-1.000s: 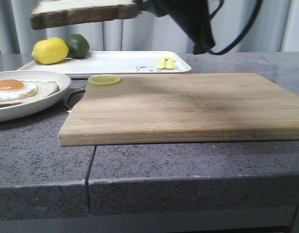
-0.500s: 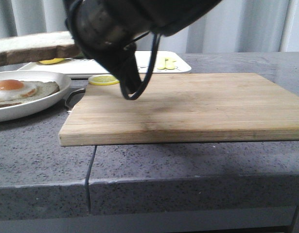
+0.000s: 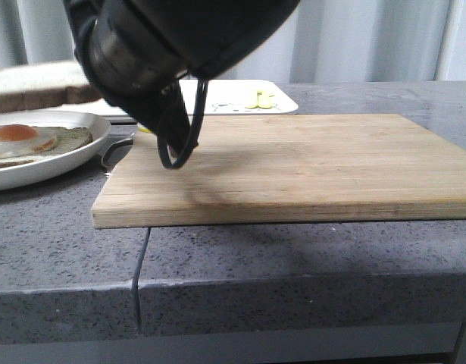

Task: Place bread and move sandwich to tray
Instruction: 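Lower the bread onto the egg toast and open the right gripper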

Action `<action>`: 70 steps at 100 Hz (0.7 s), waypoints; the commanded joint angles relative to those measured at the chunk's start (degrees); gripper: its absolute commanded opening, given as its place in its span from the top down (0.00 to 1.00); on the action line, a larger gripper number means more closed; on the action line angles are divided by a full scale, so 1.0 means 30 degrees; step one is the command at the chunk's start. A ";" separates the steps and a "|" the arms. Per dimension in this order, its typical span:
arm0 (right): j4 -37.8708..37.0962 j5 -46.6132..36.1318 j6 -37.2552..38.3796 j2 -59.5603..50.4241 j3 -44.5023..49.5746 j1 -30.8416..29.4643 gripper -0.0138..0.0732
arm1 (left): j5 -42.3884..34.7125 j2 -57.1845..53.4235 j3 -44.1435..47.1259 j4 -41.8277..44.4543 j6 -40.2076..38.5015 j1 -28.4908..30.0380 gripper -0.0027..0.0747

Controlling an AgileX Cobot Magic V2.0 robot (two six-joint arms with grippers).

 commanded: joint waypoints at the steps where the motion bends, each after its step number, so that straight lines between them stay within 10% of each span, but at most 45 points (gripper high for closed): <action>1: -0.0584 -0.0601 -0.0307 -0.0764 -0.0679 0.0034 0.91 | -0.1178 0.0248 -0.0633 -0.0498 0.0075 0.0061 0.47; 70: -0.0817 0.0748 -0.0412 0.0173 -0.1720 0.0034 0.91 | -0.1144 0.0248 -0.0633 -0.0567 0.0075 0.0061 0.47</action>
